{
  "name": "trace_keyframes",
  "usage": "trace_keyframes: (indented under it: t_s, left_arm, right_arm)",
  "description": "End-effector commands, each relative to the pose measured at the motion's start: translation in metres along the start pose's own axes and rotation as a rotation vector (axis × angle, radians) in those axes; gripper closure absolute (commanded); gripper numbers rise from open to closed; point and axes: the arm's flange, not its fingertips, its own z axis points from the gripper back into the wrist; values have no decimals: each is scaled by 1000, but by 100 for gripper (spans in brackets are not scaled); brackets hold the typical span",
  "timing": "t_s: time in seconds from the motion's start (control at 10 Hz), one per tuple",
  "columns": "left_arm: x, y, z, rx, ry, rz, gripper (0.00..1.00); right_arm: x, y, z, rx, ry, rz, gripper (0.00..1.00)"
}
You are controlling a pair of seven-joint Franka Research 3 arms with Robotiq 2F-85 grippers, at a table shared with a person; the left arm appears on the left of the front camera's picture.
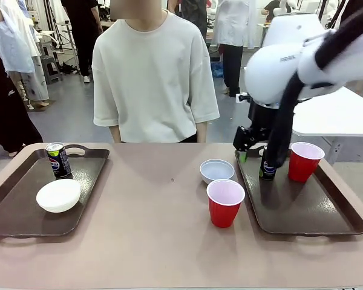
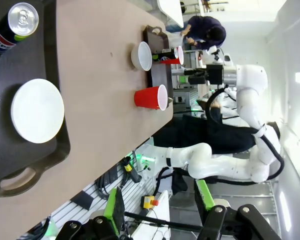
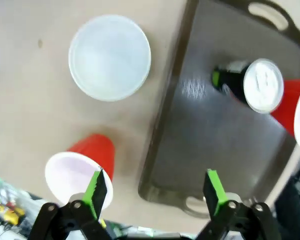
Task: Prepare tableware on both trays.
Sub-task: Pick up a Picnic Bowl from the table and place it on a Handle tray.
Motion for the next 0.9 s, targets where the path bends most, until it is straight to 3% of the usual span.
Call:
trace_keyframes:
  t_s: [0.0, 0.2, 0.3, 0.6, 0.8]
  left_arm:
    - [-2, 1, 1, -13, -4, -22, 24]
    - [-2, 1, 1, -13, -4, -22, 24]
    - [-2, 1, 1, -13, -4, -22, 24]
    - [-2, 1, 1, -13, -4, -22, 24]
    - [-2, 1, 1, -13, -4, -22, 24]
  right_arm:
    - [36, 9, -3, -32, 28, -29, 0]
    - [61, 13, -10, -38, -1, -59, 0]
    - [35, 5, -10, 8, 11, -7, 0]
    - [49, 7, -11, 7, 8, -20, 0]
    - [59, 11, -36, 4, 65, -69, 0]
